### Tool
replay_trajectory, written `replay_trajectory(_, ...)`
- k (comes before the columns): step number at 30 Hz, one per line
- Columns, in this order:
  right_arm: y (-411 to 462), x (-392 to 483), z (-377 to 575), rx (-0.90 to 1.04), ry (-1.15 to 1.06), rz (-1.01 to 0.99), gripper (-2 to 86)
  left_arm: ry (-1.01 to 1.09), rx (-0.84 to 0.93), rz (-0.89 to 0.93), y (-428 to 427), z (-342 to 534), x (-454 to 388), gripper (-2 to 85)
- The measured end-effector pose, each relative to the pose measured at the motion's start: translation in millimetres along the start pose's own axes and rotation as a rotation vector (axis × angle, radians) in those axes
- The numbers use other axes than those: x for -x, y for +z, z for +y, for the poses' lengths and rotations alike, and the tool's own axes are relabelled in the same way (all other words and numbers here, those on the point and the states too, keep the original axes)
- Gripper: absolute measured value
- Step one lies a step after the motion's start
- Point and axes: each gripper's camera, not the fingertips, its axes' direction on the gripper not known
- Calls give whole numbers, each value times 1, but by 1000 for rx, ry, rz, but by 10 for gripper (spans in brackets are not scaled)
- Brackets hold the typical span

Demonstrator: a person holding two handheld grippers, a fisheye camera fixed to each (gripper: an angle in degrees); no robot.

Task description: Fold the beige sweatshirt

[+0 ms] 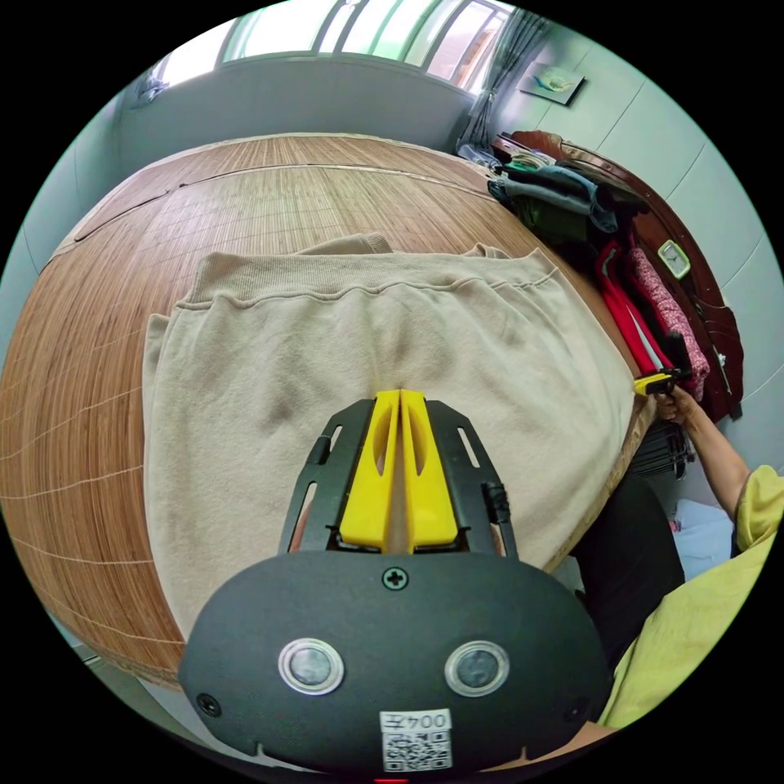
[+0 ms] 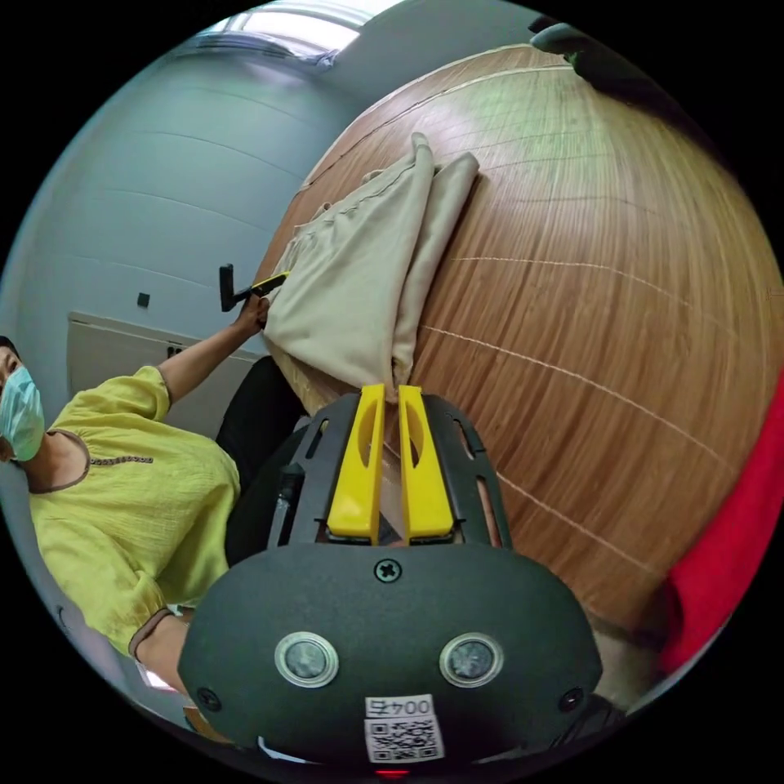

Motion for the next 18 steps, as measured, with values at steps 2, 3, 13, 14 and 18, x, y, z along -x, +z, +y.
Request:
replay_trajectory(2,-13,33,4,-70,-17,132,44,-2,-1,6,2,1,1,8)
replay_trajectory(3,-15,45,4,-102,-27,164,48,-3,-1,7,3,1,2,8)
replay_trajectory(13,140,216,-112,-143,-314,418,135,-8,-4,22,13,6,7,9)
replay_trajectory(14,159,221,-120,-105,-328,482,135,-10,-5,27,14,7,8,10)
replay_trajectory(18,172,202,-117,-58,-317,524,129,-18,-7,46,18,10,13,10)
